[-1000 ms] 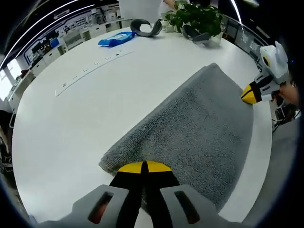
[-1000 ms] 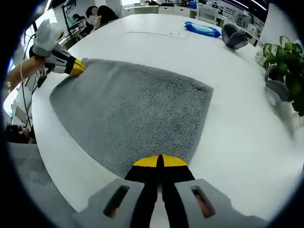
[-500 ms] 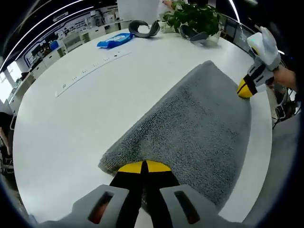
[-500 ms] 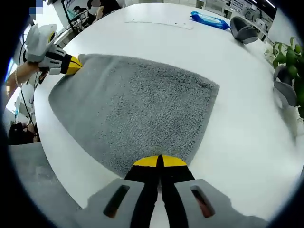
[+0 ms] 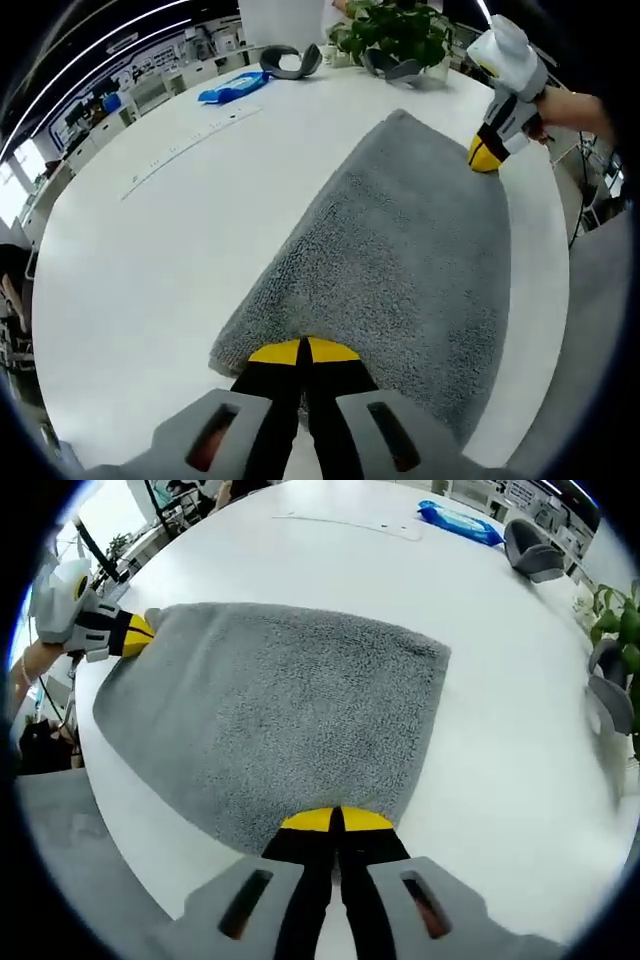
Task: Fold the towel on the table until its edges align and the towel forms a compact rectangular stack.
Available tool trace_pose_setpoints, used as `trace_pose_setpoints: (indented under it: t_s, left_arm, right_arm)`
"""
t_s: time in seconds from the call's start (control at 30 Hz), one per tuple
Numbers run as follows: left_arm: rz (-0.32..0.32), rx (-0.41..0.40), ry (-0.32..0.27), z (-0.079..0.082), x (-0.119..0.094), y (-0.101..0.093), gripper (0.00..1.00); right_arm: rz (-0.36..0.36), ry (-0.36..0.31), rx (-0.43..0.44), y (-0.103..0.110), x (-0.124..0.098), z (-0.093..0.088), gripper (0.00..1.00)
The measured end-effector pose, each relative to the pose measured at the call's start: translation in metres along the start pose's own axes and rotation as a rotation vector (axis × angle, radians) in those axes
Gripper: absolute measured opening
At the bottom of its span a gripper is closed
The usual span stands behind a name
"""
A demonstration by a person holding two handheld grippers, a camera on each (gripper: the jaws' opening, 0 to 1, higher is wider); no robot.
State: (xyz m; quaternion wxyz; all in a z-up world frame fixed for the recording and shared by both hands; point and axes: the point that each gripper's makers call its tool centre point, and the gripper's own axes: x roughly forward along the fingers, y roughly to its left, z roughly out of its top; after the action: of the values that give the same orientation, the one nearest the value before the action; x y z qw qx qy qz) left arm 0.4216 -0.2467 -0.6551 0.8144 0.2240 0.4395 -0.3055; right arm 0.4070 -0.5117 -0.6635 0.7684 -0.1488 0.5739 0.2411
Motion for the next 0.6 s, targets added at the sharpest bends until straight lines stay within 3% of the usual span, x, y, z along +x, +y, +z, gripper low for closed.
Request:
trace_pose_setpoints:
  t_s: [0.17,0.6]
  left_arm:
    - [0.017,0.025,0.008,-0.004,-0.002,-0.005,0.0]
    - [0.016,-0.019,0.003,-0.018,-0.013,-0.024,0.0]
  right_arm:
    - [0.0,0.015,-0.004,-0.006,0.002,0.006,0.0]
    - [-0.031,0.069,-0.075,-0.016,0.007,0.022,0.0]
